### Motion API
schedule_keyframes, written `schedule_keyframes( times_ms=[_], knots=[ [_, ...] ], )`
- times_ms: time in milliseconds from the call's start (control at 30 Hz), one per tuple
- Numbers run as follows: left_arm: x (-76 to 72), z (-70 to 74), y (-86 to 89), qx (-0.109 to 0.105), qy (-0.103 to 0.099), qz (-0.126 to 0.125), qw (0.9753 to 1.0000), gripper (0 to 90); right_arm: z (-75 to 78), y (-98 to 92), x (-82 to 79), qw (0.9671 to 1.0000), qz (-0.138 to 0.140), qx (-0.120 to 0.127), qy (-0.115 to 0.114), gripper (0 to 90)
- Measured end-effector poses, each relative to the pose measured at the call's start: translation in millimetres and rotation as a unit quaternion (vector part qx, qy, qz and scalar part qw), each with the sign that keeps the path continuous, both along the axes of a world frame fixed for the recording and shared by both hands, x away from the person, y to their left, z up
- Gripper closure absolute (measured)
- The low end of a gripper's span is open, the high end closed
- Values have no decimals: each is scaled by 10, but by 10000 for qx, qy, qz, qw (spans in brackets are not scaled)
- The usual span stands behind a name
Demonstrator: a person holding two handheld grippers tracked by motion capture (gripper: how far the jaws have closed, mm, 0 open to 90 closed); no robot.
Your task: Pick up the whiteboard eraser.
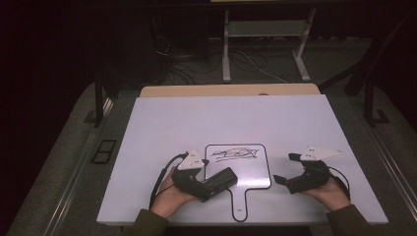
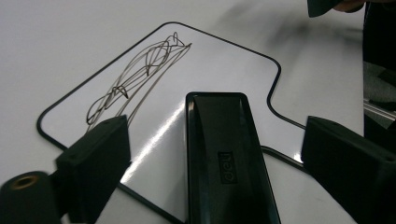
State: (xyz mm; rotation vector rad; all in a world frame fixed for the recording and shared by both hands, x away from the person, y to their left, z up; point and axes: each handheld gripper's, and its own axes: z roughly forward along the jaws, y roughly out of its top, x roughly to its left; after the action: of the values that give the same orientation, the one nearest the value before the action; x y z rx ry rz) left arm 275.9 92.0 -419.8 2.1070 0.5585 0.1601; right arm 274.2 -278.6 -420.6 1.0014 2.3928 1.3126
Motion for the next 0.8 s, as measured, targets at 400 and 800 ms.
schedule_keyframes(
  times_ms=[400,800],
  knots=[
    [-6,-106,-179,385,34,54,9992,211,-5,-10,5,10000,-20,-9,-1,0],
    [-29,-198,-186,661,120,28,9977,273,-13,-16,9,10000,-46,-15,26,0]
  ],
)
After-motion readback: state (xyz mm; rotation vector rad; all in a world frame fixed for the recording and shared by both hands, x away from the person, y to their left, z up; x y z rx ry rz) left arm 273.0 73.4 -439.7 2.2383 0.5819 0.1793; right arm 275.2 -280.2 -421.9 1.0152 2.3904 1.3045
